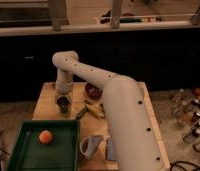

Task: Stack cups on top of each other

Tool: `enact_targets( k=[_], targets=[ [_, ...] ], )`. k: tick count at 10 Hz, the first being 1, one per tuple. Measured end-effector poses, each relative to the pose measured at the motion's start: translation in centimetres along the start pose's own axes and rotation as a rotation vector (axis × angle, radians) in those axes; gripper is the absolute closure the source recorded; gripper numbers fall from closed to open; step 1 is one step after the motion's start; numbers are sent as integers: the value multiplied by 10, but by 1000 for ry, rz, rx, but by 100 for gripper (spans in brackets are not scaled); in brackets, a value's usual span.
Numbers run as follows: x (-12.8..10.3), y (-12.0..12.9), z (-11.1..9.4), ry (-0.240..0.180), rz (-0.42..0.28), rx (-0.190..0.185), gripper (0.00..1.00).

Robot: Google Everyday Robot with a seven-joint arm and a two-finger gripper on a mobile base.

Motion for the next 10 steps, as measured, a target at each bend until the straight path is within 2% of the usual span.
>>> enact_targets(
  k=[10],
  targets=[
    [6,4,6,-4,4,-8,28]
  ],
)
